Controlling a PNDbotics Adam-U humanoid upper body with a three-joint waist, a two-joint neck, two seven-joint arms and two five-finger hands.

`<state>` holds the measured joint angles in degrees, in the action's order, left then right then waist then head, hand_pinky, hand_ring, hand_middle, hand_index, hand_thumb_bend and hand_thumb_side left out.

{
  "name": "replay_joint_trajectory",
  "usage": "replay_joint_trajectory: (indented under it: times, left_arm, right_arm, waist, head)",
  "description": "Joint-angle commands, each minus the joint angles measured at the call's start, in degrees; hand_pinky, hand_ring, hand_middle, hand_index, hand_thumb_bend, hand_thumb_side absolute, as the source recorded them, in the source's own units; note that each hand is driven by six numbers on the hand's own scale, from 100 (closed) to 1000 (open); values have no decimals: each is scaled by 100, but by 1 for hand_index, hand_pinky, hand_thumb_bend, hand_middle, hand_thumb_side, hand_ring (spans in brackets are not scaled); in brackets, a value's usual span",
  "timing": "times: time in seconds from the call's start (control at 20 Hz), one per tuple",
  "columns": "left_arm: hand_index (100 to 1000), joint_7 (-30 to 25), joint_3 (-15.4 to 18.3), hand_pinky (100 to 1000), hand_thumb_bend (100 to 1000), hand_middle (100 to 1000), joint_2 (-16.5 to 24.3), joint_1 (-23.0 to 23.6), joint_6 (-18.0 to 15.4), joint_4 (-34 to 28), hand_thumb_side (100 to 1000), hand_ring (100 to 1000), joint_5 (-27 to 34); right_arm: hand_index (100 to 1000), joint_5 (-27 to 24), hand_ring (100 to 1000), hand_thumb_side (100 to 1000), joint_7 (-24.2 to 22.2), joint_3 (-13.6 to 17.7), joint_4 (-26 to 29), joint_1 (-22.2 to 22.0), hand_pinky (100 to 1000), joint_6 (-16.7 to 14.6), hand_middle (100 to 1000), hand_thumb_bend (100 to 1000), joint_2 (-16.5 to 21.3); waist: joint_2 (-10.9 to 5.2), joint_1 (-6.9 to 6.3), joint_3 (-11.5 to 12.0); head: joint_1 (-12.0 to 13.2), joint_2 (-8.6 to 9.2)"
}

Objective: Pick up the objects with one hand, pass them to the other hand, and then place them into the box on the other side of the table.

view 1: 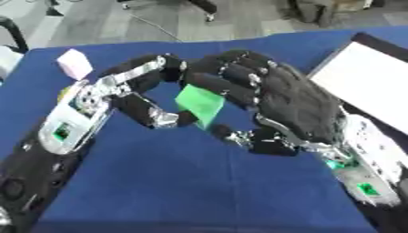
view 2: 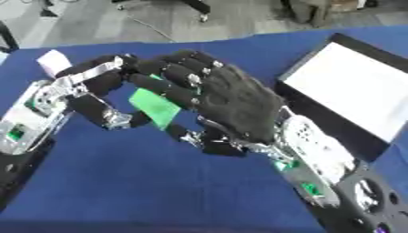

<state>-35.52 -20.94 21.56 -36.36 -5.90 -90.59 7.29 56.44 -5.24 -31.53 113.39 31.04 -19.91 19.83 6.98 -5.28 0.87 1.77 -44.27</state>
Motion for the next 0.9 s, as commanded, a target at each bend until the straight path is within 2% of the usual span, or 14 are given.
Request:
replay_joint_trajectory:
  times: [0.05, 0.3, 0.75, 0.9]
  left_arm:
    - [441, -68, 10, 678, 100, 415, 22, -134, 41, -91, 275, 437, 126]
    - [442, -140, -17, 678, 100, 415, 10, -157, 126, -146, 274, 437, 267]
    - [442, -316, -114, 679, 100, 416, 24, -163, 245, -299, 273, 438, 435]
    - [443, -351, -117, 680, 100, 417, 41, -171, 242, -357, 272, 438, 453]
  right_arm:
    - [974, -103, 877, 100, -96, 31, 121, 74, 849, -6, 899, 287, -17]
    - [968, -101, 873, 100, -157, 39, 121, 68, 847, 7, 894, 249, -14]
    - [952, -14, 860, 100, -234, 56, 121, 73, 844, -18, 868, 257, -18]
    - [949, 26, 852, 100, -270, 64, 121, 68, 842, -23, 852, 234, -19]
  waist:
    - [-81, 13, 9]
    - [-82, 8, 11]
    - [-82, 1, 6]
    - [-84, -1, 6]
  head:
    - [-9, 15]
    - [-9, 15]
    - [-13, 15]
    - [-14, 15]
